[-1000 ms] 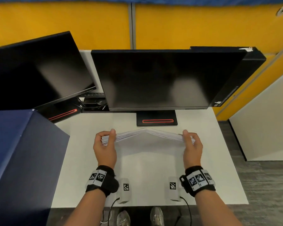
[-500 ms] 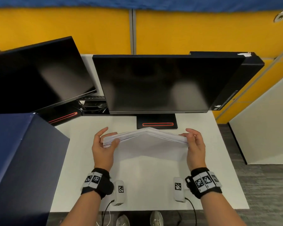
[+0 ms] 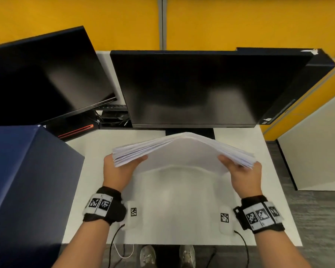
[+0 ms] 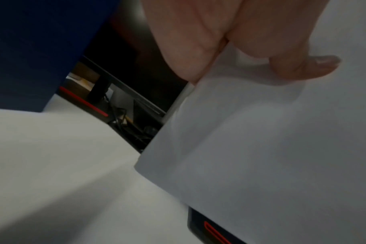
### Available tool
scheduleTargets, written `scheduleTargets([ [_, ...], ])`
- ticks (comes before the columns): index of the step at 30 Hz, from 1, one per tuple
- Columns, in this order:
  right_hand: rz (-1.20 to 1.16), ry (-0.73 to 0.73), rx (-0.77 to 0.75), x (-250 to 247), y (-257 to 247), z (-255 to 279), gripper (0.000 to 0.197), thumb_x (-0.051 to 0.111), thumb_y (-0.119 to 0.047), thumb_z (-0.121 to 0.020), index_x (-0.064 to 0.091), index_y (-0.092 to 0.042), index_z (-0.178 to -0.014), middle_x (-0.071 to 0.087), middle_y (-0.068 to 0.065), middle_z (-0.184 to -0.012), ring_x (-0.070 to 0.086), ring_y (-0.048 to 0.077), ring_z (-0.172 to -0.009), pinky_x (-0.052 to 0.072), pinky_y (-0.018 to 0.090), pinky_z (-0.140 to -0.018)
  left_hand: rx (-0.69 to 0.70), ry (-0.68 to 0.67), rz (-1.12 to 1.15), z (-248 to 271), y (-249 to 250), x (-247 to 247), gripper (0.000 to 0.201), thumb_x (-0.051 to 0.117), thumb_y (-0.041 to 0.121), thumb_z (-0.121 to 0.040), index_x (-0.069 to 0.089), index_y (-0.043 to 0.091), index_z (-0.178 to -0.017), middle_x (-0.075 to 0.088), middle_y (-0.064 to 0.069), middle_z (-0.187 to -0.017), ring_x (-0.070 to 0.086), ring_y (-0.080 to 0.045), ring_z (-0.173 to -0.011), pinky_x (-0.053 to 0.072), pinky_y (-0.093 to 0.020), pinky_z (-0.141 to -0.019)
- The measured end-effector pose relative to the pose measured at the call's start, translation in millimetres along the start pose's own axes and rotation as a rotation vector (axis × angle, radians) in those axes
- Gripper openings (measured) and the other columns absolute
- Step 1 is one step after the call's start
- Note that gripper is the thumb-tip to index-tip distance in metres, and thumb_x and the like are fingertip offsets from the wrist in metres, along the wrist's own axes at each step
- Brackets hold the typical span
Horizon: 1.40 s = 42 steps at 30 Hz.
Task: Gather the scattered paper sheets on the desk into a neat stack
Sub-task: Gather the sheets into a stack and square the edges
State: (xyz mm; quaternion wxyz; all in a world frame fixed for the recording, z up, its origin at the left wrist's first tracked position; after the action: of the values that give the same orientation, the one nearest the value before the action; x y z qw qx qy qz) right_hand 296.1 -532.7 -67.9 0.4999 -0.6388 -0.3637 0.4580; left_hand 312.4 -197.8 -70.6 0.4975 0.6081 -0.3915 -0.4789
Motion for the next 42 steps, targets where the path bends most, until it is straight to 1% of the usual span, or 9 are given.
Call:
scheduleTargets([
  [4,0.045,-0.119,0.086,1.7,35.0,14.1,0.045,0.086,0.0,-0.066,0.07,-0.016,-0.104,0.075,-0.021,-0.097,0.069,-0.003,-0.092,0.054,0.017,-0.084,-0.077,-0.076,-0.059,12.3,-36.3,-2.8,0.059,0.093,0.002,-0.061,0.071,0.013,-0.115,0.075,0.011,-0.109,0.07,-0.003,-0.101,0.053,-0.017,-0.091],
  [7,0.048,-0.096,0.133,8.5,41.4,16.0,0.03,0.079,0.008,-0.072,0.072,-0.018,-0.087,0.075,-0.013,-0.074,0.069,-0.005,-0.074,0.059,0.034,-0.076,-0.175,-0.053,-0.046,14.2,-47.6,2.5,0.03,0.087,0.002,-0.071,0.076,0.019,-0.093,0.078,0.016,-0.084,0.074,-0.007,-0.086,0.056,-0.017,-0.076],
  [12,-0.055,-0.011,0.028,1.6,13.1,9.6,0.019,0.079,0.002,-0.074,0.073,-0.011,-0.087,0.073,-0.023,-0.073,0.067,-0.007,-0.069,0.049,0.007,-0.067,-0.037,0.021,-0.045,7.1,-26.4,-3.4,0.019,0.085,0.0,-0.073,0.075,0.003,-0.088,0.076,-0.002,-0.081,0.073,-0.013,-0.077,0.056,-0.016,-0.069],
  [19,0.015,-0.124,0.164,4.2,39.8,13.6,0.036,0.079,0.003,-0.075,0.072,-0.004,-0.109,0.074,0.0,-0.098,0.07,-0.006,-0.085,0.056,0.028,-0.089,-0.105,-0.036,-0.076,13.1,-43.6,11.8,0.02,0.078,0.002,-0.083,0.072,0.011,-0.1,0.073,0.012,-0.091,0.071,-0.015,-0.089,0.05,-0.007,-0.072],
  [24,-0.044,-0.033,0.111,2.0,28.2,12.8,0.031,0.076,0.005,-0.077,0.073,-0.003,-0.107,0.074,0.001,-0.099,0.071,-0.003,-0.086,0.053,0.01,-0.079,-0.071,0.019,-0.118,9.7,-36.7,6.1,0.012,0.076,0.011,-0.087,0.071,0.016,-0.096,0.072,0.011,-0.088,0.066,0.008,-0.077,0.048,-0.005,-0.069],
  [29,0.101,-0.068,0.209,4.7,45.2,20.3,0.017,0.08,-0.01,-0.077,0.074,-0.008,-0.093,0.074,0.0,-0.087,0.071,0.014,-0.082,0.055,0.024,-0.074,-0.128,-0.017,-0.14,23.2,-56.8,15.4,0.02,0.075,0.008,-0.087,0.071,0.01,-0.106,0.074,-0.001,-0.102,0.071,-0.013,-0.095,0.048,-0.004,-0.078],
  [32,0.047,0.005,0.235,9.0,41.8,20.5,0.022,0.08,-0.023,-0.078,0.068,-0.019,-0.096,0.072,-0.003,-0.094,0.068,0.013,-0.089,0.052,0.027,-0.079,-0.132,0.032,-0.006,24.6,-40.6,23.9,0.036,0.078,0.005,-0.084,0.062,0.012,-0.115,0.068,0.006,-0.105,0.067,0.002,-0.092,0.051,-0.009,-0.082],
  [36,-0.109,0.068,0.239,17.7,20.4,18.4,0.006,0.068,-0.025,-0.089,0.064,-0.023,-0.092,0.067,-0.005,-0.088,0.063,-0.002,-0.077,0.046,0.024,-0.077,-0.129,0.194,0.132,21.6,-22.7,32.8,0.025,0.058,0.026,-0.099,0.064,0.01,-0.117,0.066,0.0,-0.111,0.062,-0.012,-0.102,0.049,-0.022,-0.095],
  [42,-0.147,0.176,0.35,21.5,15.3,1.6,0.028,0.058,-0.042,-0.092,0.063,-0.017,-0.08,0.062,0.003,-0.083,0.057,0.021,-0.082,0.046,0.032,-0.079,-0.166,0.191,0.132,8.0,-22.6,31.9,0.018,0.059,0.019,-0.099,0.065,0.006,-0.11,0.065,-0.002,-0.096,0.063,-0.004,-0.084,0.05,-0.026,-0.086],
])
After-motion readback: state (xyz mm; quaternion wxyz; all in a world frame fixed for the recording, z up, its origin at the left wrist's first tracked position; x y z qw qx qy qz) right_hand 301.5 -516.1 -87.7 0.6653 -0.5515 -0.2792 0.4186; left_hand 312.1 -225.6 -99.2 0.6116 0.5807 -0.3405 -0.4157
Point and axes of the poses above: each hand's wrist, its own z-axis away from the middle knuckle, its own x-axis out of the palm, y = z × x, the point moved 1 cm from there along -z, towards the middle knuckle
